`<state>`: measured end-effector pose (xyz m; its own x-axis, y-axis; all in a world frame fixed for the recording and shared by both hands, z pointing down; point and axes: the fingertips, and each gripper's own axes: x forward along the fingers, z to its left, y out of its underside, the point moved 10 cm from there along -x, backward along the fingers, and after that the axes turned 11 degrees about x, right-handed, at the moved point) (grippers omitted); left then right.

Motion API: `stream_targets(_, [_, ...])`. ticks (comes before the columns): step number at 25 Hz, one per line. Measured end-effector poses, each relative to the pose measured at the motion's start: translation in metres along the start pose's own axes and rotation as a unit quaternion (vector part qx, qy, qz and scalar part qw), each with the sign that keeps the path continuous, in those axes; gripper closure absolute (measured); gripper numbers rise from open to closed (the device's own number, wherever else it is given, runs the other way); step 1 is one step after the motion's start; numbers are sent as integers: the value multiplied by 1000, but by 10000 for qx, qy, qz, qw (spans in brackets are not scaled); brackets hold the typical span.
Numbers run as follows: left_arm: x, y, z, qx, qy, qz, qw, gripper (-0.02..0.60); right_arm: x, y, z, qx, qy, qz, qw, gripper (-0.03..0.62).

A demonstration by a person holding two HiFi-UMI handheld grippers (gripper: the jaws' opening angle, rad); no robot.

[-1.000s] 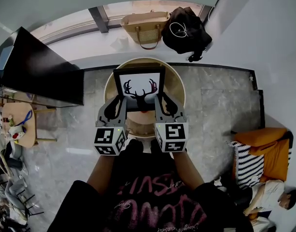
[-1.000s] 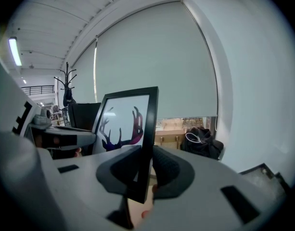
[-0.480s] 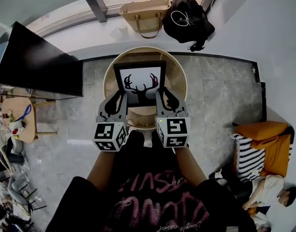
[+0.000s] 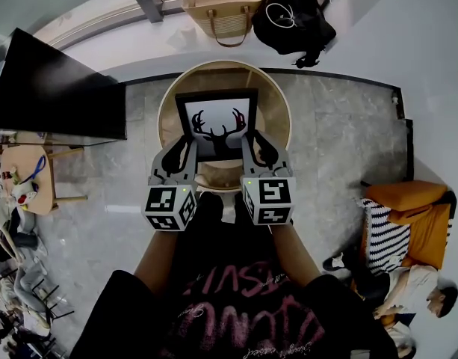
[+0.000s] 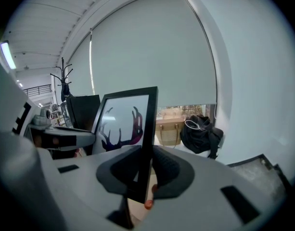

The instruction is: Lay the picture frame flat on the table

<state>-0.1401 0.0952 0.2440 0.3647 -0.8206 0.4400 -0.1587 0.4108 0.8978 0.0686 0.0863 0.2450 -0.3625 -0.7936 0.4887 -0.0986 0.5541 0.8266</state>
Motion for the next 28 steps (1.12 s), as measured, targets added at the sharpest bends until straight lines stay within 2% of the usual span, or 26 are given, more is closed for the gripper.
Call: stream_targets(28, [13, 53, -4, -318, 30, 583, 9978, 511, 18, 49, -12, 173, 26, 625, 9979, 511])
